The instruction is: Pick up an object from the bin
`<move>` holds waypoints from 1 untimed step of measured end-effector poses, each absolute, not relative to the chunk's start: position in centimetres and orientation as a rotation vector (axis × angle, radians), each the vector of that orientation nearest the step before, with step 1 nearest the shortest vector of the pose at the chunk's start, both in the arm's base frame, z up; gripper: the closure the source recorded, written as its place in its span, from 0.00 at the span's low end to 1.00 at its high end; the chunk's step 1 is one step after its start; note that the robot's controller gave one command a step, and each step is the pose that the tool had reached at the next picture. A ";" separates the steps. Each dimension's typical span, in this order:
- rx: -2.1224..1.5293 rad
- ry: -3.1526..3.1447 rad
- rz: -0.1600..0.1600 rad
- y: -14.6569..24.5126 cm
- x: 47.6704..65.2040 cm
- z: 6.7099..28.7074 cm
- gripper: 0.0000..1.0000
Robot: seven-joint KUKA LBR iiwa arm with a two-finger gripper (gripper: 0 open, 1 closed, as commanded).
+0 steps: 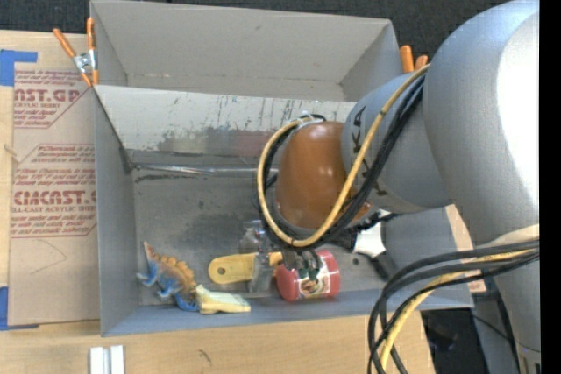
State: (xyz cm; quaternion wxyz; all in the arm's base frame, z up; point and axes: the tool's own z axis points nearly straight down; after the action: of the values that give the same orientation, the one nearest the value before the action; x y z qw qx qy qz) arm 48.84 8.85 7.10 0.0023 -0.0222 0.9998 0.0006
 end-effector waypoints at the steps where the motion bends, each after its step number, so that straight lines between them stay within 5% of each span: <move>1: -0.069 3.136 0.002 8.8 48.8 7.1 1.00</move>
Offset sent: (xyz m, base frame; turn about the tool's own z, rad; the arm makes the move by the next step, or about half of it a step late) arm 0.0139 -0.0328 0.1236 -0.0108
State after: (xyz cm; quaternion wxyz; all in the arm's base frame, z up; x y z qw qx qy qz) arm 48.84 8.85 7.10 0.0022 -0.0221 0.9998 0.0007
